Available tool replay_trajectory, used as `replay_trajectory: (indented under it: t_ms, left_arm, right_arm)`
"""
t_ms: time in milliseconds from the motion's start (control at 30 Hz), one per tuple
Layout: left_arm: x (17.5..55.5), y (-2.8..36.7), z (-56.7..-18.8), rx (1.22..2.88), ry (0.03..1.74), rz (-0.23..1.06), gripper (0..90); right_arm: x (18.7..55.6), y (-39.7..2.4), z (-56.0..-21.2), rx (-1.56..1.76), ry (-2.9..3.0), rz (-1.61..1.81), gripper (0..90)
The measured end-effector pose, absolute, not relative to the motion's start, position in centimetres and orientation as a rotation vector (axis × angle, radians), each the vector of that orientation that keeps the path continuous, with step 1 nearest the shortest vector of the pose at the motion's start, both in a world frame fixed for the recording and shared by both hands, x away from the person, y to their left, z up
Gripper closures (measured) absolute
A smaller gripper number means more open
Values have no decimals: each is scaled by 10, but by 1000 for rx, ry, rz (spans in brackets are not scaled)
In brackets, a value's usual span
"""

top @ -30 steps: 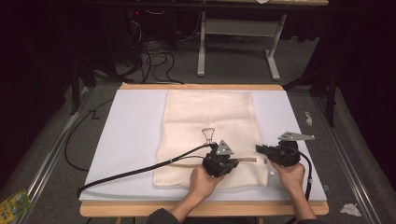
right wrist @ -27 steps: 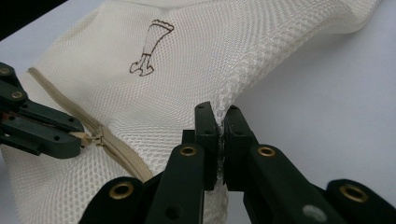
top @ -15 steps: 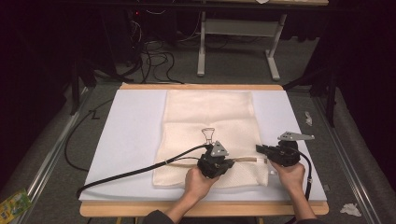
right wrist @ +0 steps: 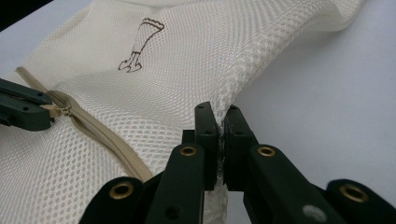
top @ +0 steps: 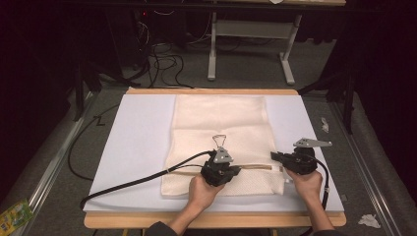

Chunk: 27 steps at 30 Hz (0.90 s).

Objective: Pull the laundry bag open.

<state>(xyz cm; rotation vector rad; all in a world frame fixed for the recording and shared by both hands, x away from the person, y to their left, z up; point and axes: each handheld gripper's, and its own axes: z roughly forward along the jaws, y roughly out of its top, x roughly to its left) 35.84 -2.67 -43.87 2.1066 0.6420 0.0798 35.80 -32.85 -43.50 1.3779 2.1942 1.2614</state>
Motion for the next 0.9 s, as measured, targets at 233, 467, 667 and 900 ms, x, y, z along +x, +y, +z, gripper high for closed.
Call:
replay_trajectory:
  t_ms: [233,467,667,900]
  left_arm:
    - [357,-19,-434,2107,637,101,871]
    - [357,-12,-435,2104,644,108,872]
    - [356,0,-434,2084,653,118,871]
    - [355,6,-434,2076,659,103,872]
  right_arm:
    - [358,-327,-433,1380,2185,1261,880]
    - [358,-327,-433,1374,2181,1251,880]
    - [359,-326,-433,1379,2177,1251,880]
    - [359,-326,-433,1376,2172,1265,880]
